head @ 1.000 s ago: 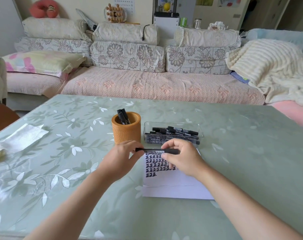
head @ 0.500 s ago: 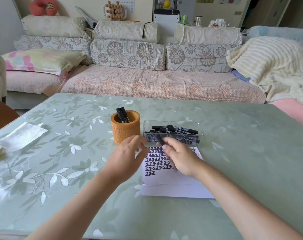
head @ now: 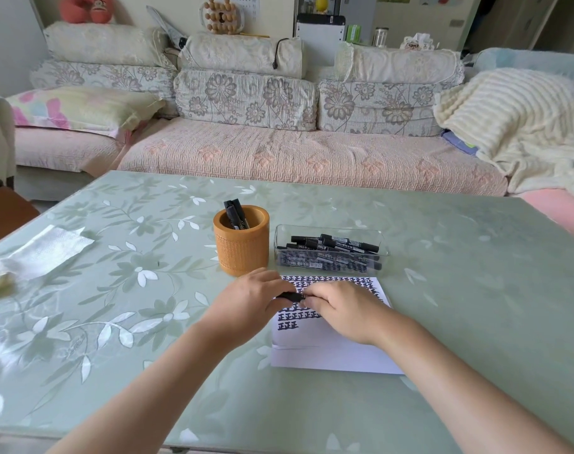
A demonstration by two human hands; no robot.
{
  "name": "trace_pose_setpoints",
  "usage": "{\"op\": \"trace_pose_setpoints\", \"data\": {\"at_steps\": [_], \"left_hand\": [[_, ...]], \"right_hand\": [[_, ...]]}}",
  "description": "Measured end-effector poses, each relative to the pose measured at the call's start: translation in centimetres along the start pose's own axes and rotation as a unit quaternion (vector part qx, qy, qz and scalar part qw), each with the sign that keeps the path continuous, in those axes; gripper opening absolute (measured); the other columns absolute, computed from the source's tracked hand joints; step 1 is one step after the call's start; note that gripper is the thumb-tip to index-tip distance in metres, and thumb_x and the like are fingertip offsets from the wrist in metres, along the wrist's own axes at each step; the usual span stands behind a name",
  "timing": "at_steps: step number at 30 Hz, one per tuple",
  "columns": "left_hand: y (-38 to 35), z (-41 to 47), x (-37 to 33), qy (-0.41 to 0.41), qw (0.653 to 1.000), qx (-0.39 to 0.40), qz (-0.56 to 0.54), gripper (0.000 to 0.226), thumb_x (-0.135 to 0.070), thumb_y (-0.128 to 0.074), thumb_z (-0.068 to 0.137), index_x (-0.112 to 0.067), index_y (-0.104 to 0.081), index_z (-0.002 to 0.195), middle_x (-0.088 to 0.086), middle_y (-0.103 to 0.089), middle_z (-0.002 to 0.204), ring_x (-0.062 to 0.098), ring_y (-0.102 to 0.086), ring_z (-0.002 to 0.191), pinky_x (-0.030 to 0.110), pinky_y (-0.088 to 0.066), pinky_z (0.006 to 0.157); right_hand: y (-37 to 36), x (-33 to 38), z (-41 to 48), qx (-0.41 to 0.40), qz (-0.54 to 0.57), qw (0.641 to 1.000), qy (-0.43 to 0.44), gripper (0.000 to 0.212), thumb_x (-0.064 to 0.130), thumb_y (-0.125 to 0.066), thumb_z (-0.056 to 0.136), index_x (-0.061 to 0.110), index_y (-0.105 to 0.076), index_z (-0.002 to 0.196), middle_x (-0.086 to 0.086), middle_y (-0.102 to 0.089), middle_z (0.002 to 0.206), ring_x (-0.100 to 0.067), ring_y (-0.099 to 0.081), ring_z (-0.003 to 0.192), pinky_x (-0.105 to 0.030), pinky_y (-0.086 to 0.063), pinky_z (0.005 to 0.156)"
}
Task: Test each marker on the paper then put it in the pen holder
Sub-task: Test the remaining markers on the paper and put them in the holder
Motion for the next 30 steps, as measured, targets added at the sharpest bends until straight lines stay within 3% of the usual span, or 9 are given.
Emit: {"op": "trace_pose_setpoints", "data": {"at_steps": [3, 7, 10, 12, 15, 19, 23, 27, 30], "left_hand": [[-0.1, 0.1, -0.1, -0.010, 1.000, 0.015, 0.009, 0.010, -0.027, -0.060, 0.094, -0.021, -0.067, 0.091, -0.012, -0.052, 0.075, 0.009, -0.044, 0.072, 0.024, -0.038, 0.062], [-0.1, 0.4, -0.3, 0.031, 0.998, 0.048, -0.009, 0.021, -0.028, -0.054, 0.097, -0.018, -0.057, 0.078, -0.009, -0.045, 0.069, 0.013, -0.044, 0.069, 0.030, -0.037, 0.060], [-0.1, 0.5, 0.1, 0.092, 0.990, 0.073, -0.080, 0.024, -0.029, -0.053, 0.097, -0.020, -0.053, 0.075, -0.004, -0.051, 0.070, 0.016, -0.047, 0.070, 0.036, -0.040, 0.064], [0.1, 0.4, 0.3, 0.089, 0.990, 0.065, -0.090, 0.020, -0.028, -0.056, 0.096, -0.015, -0.062, 0.083, -0.002, -0.055, 0.072, 0.015, -0.049, 0.071, 0.036, -0.041, 0.064], [1.0, 0.4, 0.3, 0.023, 0.999, 0.004, -0.025, 0.021, -0.031, -0.055, 0.095, -0.017, -0.070, 0.096, -0.010, -0.054, 0.070, 0.011, -0.047, 0.071, 0.027, -0.040, 0.061], [1.7, 0.4, 0.3, -0.031, 0.999, -0.020, 0.018, 0.029, -0.039, -0.049, 0.095, -0.020, -0.070, 0.098, -0.012, -0.052, 0.070, 0.008, -0.041, 0.069, 0.020, -0.036, 0.060], [1.5, 0.3, 0.3, 0.012, 1.000, 0.013, -0.026, 0.013, -0.023, -0.058, 0.095, -0.015, -0.069, 0.095, -0.013, -0.044, 0.071, 0.004, -0.041, 0.068, 0.013, -0.032, 0.060], [1.1, 0.4, 0.8, 0.107, 0.986, 0.083, -0.100, 0.021, -0.019, -0.053, 0.098, -0.008, -0.062, 0.082, -0.002, -0.056, 0.072, 0.004, -0.047, 0.068, 0.017, -0.034, 0.059], [1.0, 0.3, 1.1, 0.105, 0.986, 0.093, -0.093, 0.017, -0.020, -0.055, 0.096, -0.012, -0.068, 0.089, 0.000, -0.063, 0.078, 0.011, -0.049, 0.077, 0.020, -0.034, 0.062]], "right_hand": [[-0.2, -0.2, 0.0, -0.004, 0.017, 1.000, 0.008, 0.027, 0.041, -0.048, 0.100, 0.019, -0.059, 0.087, 0.000, -0.058, 0.074, -0.024, -0.056, 0.075, -0.040, -0.045, 0.070], [0.0, -0.3, 0.2, -0.069, -0.039, 0.995, 0.062, 0.025, 0.036, -0.053, 0.098, 0.024, -0.069, 0.112, 0.003, -0.066, 0.094, -0.021, -0.059, 0.094, -0.040, -0.048, 0.080], [0.3, 0.0, 0.1, -0.138, -0.111, 0.977, 0.122, 0.028, 0.037, -0.054, 0.092, 0.023, -0.071, 0.108, 0.004, -0.063, 0.083, -0.023, -0.058, 0.082, -0.038, -0.049, 0.068], [0.2, 0.2, 0.0, -0.162, -0.131, 0.969, 0.135, 0.024, 0.036, -0.054, 0.091, 0.024, -0.070, 0.106, 0.004, -0.060, 0.077, -0.024, -0.058, 0.075, -0.034, -0.046, 0.062], [0.0, 0.5, 0.0, -0.129, -0.026, 0.988, 0.077, 0.023, 0.036, -0.052, 0.098, 0.025, -0.068, 0.111, 0.003, -0.062, 0.081, -0.023, -0.059, 0.078, -0.037, -0.047, 0.067], [-0.1, 0.3, 0.5, -0.054, 0.098, 0.994, 0.004, 0.024, 0.042, -0.050, 0.098, 0.024, -0.066, 0.091, -0.002, -0.052, 0.063, -0.023, -0.053, 0.068, -0.034, -0.041, 0.063], [-0.3, 0.2, 0.5, -0.086, 0.013, 0.995, 0.046, 0.020, 0.042, -0.053, 0.098, 0.028, -0.067, 0.101, 0.003, -0.054, 0.069, -0.021, -0.055, 0.072, -0.035, -0.046, 0.067], [-0.3, 0.3, 0.4, -0.163, -0.098, 0.976, 0.107, 0.021, 0.041, -0.056, 0.093, 0.030, -0.067, 0.106, 0.006, -0.051, 0.073, -0.015, -0.050, 0.068, -0.033, -0.042, 0.054], [-0.5, 0.3, 0.5, -0.157, -0.117, 0.974, 0.114, 0.023, 0.044, -0.051, 0.093, 0.029, -0.066, 0.104, 0.006, -0.055, 0.074, -0.019, -0.057, 0.071, -0.033, -0.045, 0.055]]}}
Point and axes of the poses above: each hand's wrist, its own z-axis towards the middle knuckle, its own y-axis out of the back of the hand, x = y × z, the point moved 3 cm from there along z, towards the middle knuckle
